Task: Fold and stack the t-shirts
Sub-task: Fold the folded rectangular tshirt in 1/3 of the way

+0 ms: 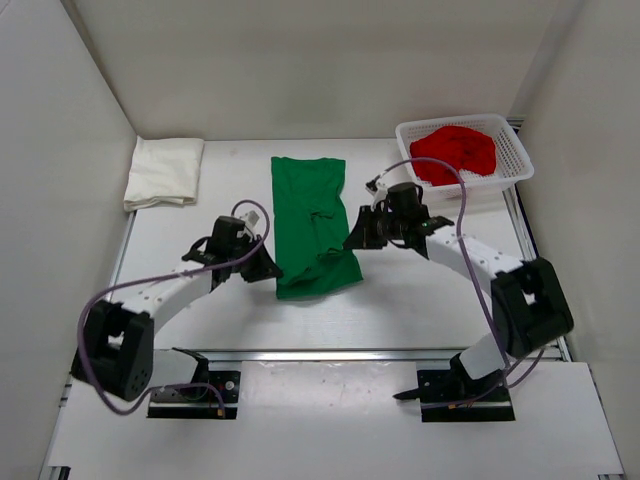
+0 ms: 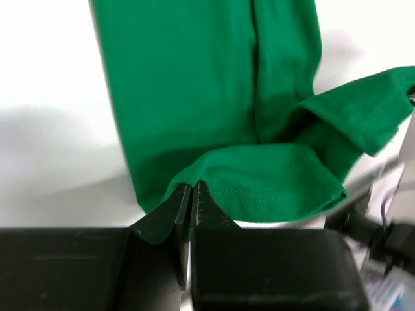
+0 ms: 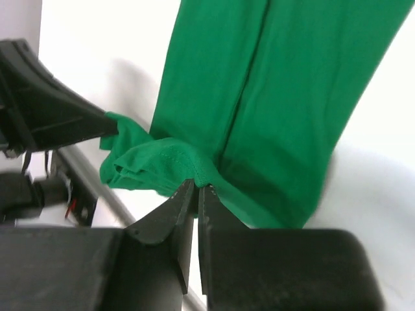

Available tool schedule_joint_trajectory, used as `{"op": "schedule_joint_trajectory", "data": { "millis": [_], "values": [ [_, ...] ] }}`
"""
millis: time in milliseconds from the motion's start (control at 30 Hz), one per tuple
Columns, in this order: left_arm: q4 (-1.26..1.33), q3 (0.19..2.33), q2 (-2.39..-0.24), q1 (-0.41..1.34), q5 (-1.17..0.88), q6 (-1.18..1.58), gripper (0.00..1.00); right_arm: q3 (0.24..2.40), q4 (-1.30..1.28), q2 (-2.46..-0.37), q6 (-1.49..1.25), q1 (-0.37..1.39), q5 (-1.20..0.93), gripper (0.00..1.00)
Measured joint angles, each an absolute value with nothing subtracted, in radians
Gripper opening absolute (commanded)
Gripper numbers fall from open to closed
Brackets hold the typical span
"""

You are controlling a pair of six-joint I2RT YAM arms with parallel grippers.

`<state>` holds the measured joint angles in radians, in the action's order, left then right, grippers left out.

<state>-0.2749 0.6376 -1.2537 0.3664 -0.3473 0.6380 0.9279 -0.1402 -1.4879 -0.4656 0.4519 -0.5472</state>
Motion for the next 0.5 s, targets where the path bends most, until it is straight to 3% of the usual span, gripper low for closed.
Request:
{"op": "schedule_joint_trajectory", "data": {
  "millis": [500],
  "values": [
    [-0.171, 1.028, -1.737, 0.229, -0.291, 0.636, 0.09, 1.334, -0.16, -1.972, -0.387, 0.322, -0.592, 0.0]
  ]
}}
